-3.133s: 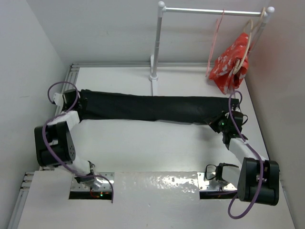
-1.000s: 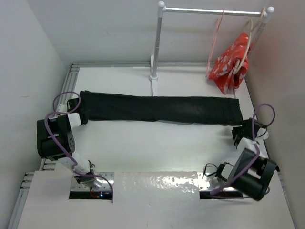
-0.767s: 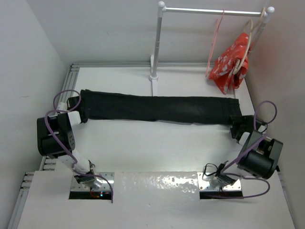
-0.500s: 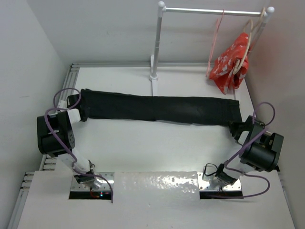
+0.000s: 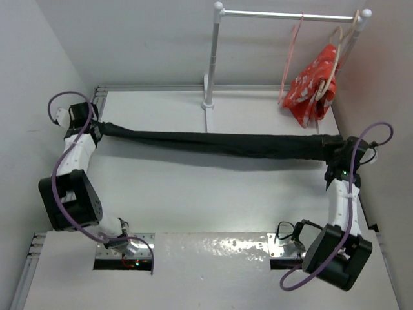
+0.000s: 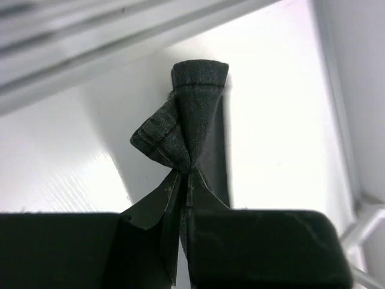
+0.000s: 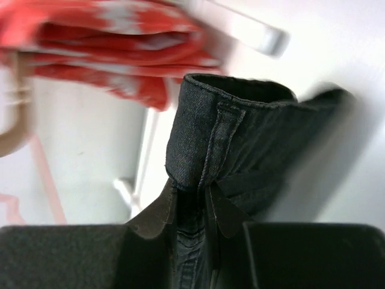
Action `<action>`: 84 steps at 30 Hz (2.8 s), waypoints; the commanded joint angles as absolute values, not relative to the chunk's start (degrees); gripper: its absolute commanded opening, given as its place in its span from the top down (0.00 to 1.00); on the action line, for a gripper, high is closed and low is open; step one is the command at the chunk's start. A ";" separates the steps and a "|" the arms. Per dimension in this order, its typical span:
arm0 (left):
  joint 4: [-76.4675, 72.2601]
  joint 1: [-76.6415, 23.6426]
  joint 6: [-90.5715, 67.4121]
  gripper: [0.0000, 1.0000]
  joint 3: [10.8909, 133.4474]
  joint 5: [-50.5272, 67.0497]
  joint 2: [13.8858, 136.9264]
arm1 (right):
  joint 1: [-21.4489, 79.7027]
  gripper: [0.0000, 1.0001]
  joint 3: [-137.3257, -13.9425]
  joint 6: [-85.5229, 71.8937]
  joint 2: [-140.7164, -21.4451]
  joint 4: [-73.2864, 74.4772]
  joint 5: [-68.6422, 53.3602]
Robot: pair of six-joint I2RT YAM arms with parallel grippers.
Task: Place the trousers on the hanger
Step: Fold the trousers at the center of the board.
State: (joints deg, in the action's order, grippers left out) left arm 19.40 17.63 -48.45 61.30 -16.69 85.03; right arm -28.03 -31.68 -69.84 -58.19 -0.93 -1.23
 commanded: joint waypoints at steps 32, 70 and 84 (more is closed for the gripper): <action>11.87 25.14 -46.58 1.00 49.23 -16.69 80.33 | -31.55 1.00 -18.33 -61.51 -55.46 -3.15 -0.18; -5.09 -33.55 -45.35 1.00 32.96 -18.01 65.73 | -34.63 1.00 -6.59 -67.25 -52.81 -17.43 -6.61; -17.57 -57.74 -48.42 1.00 34.80 -23.30 89.11 | -34.63 1.00 -42.41 -50.47 -42.36 12.89 -14.21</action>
State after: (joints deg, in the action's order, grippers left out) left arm -10.74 -55.83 -46.83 32.29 -22.52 86.46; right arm -34.68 -34.17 -55.59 -41.10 8.43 -7.84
